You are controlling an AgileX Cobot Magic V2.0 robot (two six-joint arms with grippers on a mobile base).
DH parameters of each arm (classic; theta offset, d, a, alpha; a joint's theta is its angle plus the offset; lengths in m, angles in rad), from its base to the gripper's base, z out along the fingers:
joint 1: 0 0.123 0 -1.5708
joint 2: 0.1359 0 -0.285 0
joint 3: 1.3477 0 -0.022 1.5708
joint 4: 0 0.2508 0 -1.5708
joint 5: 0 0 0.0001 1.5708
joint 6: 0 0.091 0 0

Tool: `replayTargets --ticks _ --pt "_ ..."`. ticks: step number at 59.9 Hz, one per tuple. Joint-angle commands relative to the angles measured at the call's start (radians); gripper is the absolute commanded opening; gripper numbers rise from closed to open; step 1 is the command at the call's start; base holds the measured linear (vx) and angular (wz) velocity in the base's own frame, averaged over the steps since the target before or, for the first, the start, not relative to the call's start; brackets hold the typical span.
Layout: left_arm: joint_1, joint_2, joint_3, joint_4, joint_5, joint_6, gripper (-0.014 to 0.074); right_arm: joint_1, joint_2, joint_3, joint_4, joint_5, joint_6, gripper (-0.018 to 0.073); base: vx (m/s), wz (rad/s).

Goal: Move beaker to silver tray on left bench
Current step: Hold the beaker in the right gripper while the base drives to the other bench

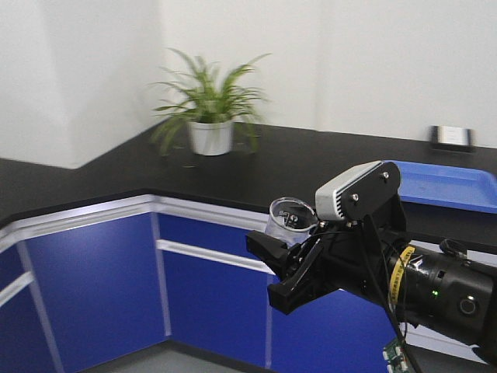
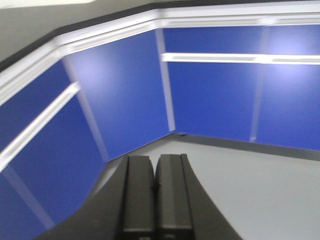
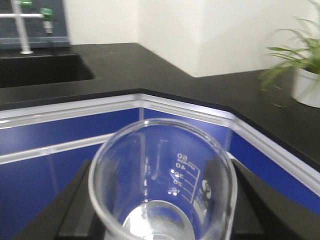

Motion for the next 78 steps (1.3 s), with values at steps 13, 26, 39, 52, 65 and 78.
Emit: replayTargets --ticks 13,26,39,52,65,78 --pt "-0.005 -0.007 0.02 -0.003 -0.075 -0.001 0.0001 -0.002 -0.036 -0.031 0.022 -0.044 -0.004 -0.0011 -0.11 0.75" --pt "-0.005 -0.007 0.02 -0.003 -0.075 -0.001 0.0001 -0.002 -0.036 -0.031 0.022 -0.044 -0.004 -0.0011 -0.05 0.74" --pt "-0.005 -0.007 0.02 -0.003 -0.075 -0.001 0.0001 -0.002 -0.036 -0.031 0.022 -0.044 -0.004 -0.0011 0.0 0.73" --pt "-0.005 -0.007 0.02 -0.003 -0.075 -0.001 0.0001 -0.002 -0.036 -0.031 0.022 -0.044 -0.004 -0.0011 0.03 0.68" --pt "-0.005 -0.007 0.02 -0.003 -0.075 -0.001 0.0001 -0.002 -0.036 -0.031 0.022 -0.04 -0.004 -0.0011 0.07 0.63" --pt "-0.005 -0.007 0.02 -0.003 -0.075 -0.001 0.0001 -0.002 -0.036 -0.031 0.022 -0.04 -0.004 -0.0011 0.12 0.6"
